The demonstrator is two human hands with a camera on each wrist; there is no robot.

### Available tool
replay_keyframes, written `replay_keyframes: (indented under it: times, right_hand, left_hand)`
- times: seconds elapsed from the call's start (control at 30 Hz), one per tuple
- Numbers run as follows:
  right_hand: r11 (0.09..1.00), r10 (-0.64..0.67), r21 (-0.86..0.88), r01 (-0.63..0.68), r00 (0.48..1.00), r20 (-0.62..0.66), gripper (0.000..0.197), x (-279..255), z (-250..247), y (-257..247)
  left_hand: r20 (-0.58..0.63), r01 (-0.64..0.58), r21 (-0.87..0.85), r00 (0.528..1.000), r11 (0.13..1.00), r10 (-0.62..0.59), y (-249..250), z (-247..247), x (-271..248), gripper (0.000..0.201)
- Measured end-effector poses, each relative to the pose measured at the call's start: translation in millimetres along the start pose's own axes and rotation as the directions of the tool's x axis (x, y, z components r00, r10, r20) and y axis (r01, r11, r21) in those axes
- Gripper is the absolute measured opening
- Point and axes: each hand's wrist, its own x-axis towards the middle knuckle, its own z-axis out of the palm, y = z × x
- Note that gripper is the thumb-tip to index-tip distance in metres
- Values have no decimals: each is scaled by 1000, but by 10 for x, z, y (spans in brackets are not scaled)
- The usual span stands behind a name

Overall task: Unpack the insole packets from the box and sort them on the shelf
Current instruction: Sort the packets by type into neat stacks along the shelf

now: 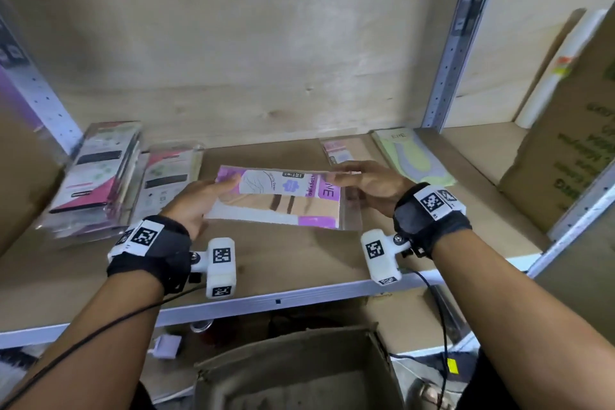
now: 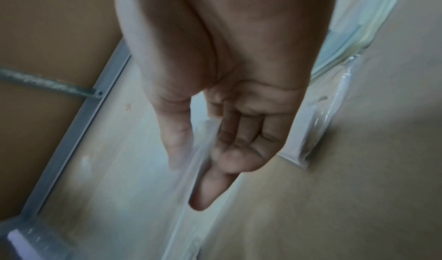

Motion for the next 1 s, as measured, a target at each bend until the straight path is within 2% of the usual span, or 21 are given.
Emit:
replay_keyframes:
  times: [0.1, 0.2, 0.3, 0.37, 0.53, 0.6, 0.7, 0.8, 0.9, 1.0]
  right_hand:
    - [983, 10, 181, -4, 1000, -29, 42, -7, -52, -6]
    - [962, 18, 273, -9, 999, -30, 42, 6, -58, 5]
    - [943, 13, 334, -4, 1000, -25, 22, 38, -7, 39]
    - [937, 16, 350, -4, 999, -29, 17, 56, 30, 54]
    - [987, 49, 147, -58, 997, 66, 31, 82, 236, 60]
    - [991, 46, 124, -58, 994, 96, 33, 95, 317, 60]
    - [993, 6, 120, -8, 1000, 16, 25, 146, 346, 62]
    - [999, 11, 40, -8, 998, -62, 12, 204, 328, 77]
    - [995, 36, -92, -45, 994, -100, 13, 264, 321, 94]
    - [964, 54, -254, -85, 990, -128, 19, 317, 327, 90]
  left_hand:
    - [-49, 9, -160, 999, 987, -17, -17, 104, 60, 18]
    - [-46, 6, -270, 999, 963, -19, -22, 229, 75, 11]
    - [-44, 34, -311, 998, 950, -51, -21, 342, 69, 16]
    - [-25, 60, -324, 997, 944, -72, -40, 414, 65, 30]
    - [61, 87, -323, 996, 942, -71, -102, 607, 8, 45]
    - [89, 81, -308, 994, 948, -56, -118, 677, -18, 43]
    - [59, 7, -187, 998, 982, 4, -128, 710, -37, 36]
    - [-27, -24, -101, 999, 995, 22, -131, 673, -21, 26]
    - [-65, 0, -15, 998, 1000, -1, -150, 614, 17, 20]
    - [-79, 27, 78, 997, 997, -21, -180, 555, 53, 24]
